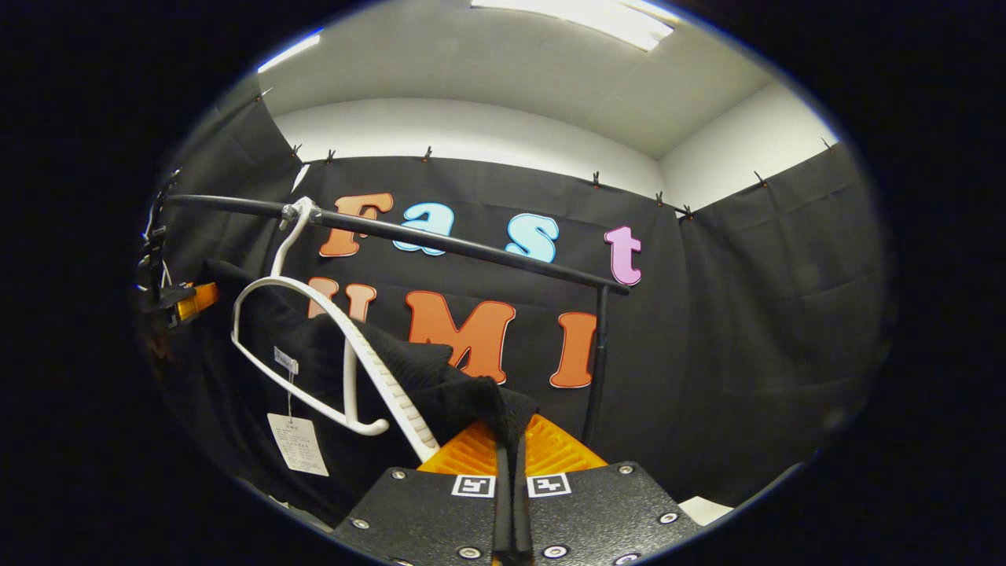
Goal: Grasp the clothes on the hanger with both hands and then place them into the laundry hamper below.
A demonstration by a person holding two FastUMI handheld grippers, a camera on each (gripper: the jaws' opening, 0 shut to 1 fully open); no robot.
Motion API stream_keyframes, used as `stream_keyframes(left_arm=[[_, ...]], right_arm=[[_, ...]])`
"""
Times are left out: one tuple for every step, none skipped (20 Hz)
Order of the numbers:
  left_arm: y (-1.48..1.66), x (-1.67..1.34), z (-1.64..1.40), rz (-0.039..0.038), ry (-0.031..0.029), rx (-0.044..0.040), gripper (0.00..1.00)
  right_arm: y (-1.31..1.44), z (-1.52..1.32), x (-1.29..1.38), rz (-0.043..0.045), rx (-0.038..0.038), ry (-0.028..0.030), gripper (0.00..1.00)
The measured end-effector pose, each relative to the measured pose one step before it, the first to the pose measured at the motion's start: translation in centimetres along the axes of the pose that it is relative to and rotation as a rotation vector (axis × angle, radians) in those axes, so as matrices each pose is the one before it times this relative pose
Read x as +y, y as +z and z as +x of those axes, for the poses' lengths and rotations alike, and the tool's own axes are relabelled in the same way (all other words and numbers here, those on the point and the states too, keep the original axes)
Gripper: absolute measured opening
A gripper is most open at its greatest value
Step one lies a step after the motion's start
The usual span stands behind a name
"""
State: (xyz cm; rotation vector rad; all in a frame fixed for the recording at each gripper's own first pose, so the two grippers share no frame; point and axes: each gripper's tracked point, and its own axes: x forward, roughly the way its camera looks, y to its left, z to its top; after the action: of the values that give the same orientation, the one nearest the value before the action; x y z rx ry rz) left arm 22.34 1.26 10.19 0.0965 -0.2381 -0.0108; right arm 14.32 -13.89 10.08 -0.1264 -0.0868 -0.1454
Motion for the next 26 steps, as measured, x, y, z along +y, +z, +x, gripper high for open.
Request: stream_keyframes(left_arm=[[-0.131,0.406,0.306,0.01159,0.01738,0.00809,0.08],[0.05,0.421,0.057,0.00625,0.00928,0.00426,0.09],[-0.059,0.157,-0.052,0.00338,0.00616,0.00152,0.09],[0.111,0.015,-0.103,0.00325,0.00251,-0.00243,0.09],[0.018,0.047,-0.091,0.00781,0.00199,0.00144,0.09],[-0.349,0.265,0.07,0.01097,0.00197,0.00436,0.09],[-0.5,0.198,0.195,0.00761,0.00311,0.00998,0.09],[-0.702,0.138,0.161,0.00102,0.00107,0.01401,0.09],[-0.502,0.094,-0.131,-0.00561,0.00314,0.01003,0.09],[-0.344,0.121,-0.085,-0.00206,0.00151,0.0038,0.09],[-0.328,0.126,-0.019,0.0051,0.00552,0.00328,0.09],[-0.553,0.156,-0.058,0.0073,0.00505,0.00956,0.09],[-0.552,0.132,-0.173,0.00282,0.00477,0.01116,0.09],[-0.64,0.192,-0.124,-0.00308,0.00319,0.01688,0.09],[-0.466,0.284,-0.166,-0.00474,0.00647,0.01313,0.09],[-0.119,0.238,-0.292,-0.00572,0.00665,0.00212,0.09],[-0.043,0.016,-0.418,-0.00127,0.00088,0.00023,0.09],[-0.154,0.347,-0.435,0.00634,0.00183,0.00048,0.09],[-0.084,0.375,-0.419,0.01016,0.00146,-0.00174,0.09],[0.06,0.165,-0.43,0.00929,0.00117,-0.0001,0.09],[0.107,0.058,-0.468,0.00699,0.00088,-0.00041,0.09],[0.061,0.112,-0.575,0.00297,-0.00091,0.00057,0.09],[0.005,0.155,-0.612,0.00177,-0.0021,0.00113,0.09],[-0.108,0.049,-0.57,0.00709,-0.00241,0.00309,0.09],[-0.182,0.101,-0.468,0.00856,-0.00221,0.00471,0.09],[-0.408,0.028,-0.36,0.0068,-0.00158,0.00774,0.09]], right_arm=[[-0.347,-0.254,0.213,0.01317,0.00427,0.00382,0.01],[-0.208,-0.121,0.301,0.01231,0.00519,0.00514,0.01],[-0.118,-0.229,0.17,0.01118,-0.00203,0.00376,0.01],[-0.18,-0.37,0.102,0.00616,0.00031,0.00029,0.0],[-0.239,-0.294,0.057,0.00615,0.00361,0.00003,0.0],[-0.369,-0.108,0.185,0.01053,0.00879,0.00332,0.01],[-0.511,-0.204,0.067,0.01306,0.00455,0.00181,0.0],[-0.523,-0.194,0.006,0.01359,0.00609,0.00068,0.01],[-0.666,-0.2,0.2,0.01118,0.01011,0.00222,0.01],[-0.518,-0.066,0.201,0.0054,0.00103,0.00169,0.0],[-0.616,-0.266,0.187,0.00738,0.00689,0.00341,0.0],[-0.56,-0.061,0.27,0.00986,0.00858,0.00584,0.0],[-0.537,-0.187,0.481,0.00921,0.00746,0.00999,0.0],[-0.349,-0.459,0.488,0.00311,0.00355,0.0085,0.0],[-0.296,-0.273,0.571,-0.00539,0.00281,0.01085,0.01],[-0.272,-0.088,0.536,-0.00968,0.0045,0.00885,0.01],[-0.324,-0.225,0.539,-0.00818,0.00312,0.00794,0.01],[-0.115,-0.378,0.66,-0.00375,0.00023,0.00918,0.01],[0.053,-0.307,0.816,-0.00023,0.00146,0.00997,0.01],[0.065,-0.208,0.563,0.00513,-0.00282,0.00583,0.01],[0.089,-0.208,0.403,0.00746,-0.00373,0.0063,0.01],[0.202,-0.21,0.536,0.00866,-0.00309,0.0071,0.01],[0.003,-0.142,0.603,0.006,-0.00434,0.00764,0.01],[-0.097,-0.221,0.334,0.00059,-0.00068,0.0073,0.01],[-0.258,-0.269,0.332,-0.00658,0.00336,0.0073,0.01],[-0.53,-0.089,0.364,-0.00727,0.00753,0.00443,0.01]])
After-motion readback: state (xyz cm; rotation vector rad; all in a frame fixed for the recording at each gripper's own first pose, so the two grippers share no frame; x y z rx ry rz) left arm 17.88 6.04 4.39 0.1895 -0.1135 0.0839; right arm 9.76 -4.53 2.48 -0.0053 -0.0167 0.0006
